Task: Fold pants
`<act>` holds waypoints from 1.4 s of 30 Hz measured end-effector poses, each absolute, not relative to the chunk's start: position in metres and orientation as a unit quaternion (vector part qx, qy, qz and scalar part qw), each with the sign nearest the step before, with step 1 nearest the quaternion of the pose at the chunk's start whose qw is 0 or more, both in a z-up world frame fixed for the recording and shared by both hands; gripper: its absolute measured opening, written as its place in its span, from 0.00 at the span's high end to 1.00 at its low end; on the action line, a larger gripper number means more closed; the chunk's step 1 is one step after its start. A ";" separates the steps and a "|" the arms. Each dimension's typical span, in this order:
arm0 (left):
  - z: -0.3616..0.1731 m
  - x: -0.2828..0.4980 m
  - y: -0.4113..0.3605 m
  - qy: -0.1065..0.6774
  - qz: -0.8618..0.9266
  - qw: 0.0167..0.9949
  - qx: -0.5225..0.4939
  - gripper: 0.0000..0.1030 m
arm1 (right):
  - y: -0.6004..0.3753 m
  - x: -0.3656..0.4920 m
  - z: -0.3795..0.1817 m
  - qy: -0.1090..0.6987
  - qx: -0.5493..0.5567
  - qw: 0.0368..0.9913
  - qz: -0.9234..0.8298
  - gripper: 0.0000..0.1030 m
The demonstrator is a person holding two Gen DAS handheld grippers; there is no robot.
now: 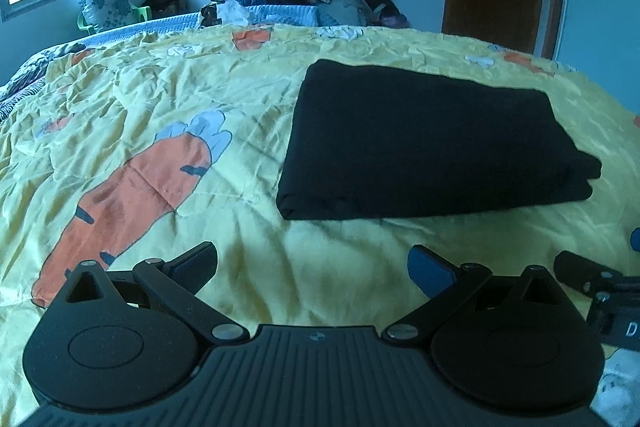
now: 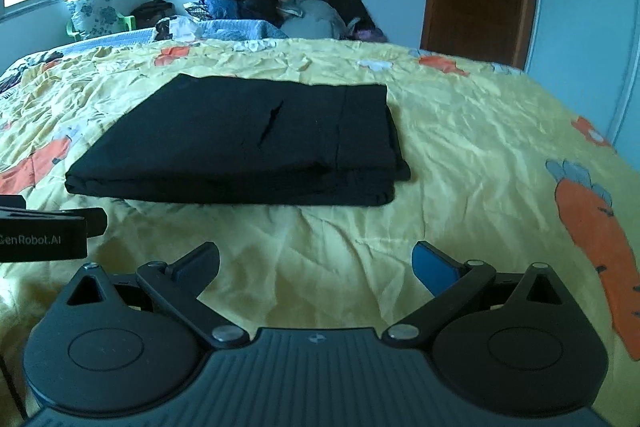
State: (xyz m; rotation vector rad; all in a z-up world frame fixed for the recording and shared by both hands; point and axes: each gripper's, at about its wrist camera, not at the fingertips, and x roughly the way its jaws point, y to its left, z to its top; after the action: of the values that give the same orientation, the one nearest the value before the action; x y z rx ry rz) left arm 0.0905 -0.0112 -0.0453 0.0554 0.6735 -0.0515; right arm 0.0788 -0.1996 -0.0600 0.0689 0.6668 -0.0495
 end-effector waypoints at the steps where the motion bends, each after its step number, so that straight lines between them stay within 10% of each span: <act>1: -0.048 0.091 -0.011 0.332 -0.026 0.943 0.027 0.00 | -0.200 0.079 -0.062 0.330 0.036 0.943 -0.026 0.00; 42: -0.054 0.088 -0.007 0.332 -0.028 0.943 0.012 0.00 | -0.200 0.082 -0.071 0.346 0.038 0.937 -0.029 0.00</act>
State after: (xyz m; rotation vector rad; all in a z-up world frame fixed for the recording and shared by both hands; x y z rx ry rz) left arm 0.0878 -0.0073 -0.0542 0.0239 0.6762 -0.0568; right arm 0.0824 -0.2004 -0.0712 0.0773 0.7064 -0.0597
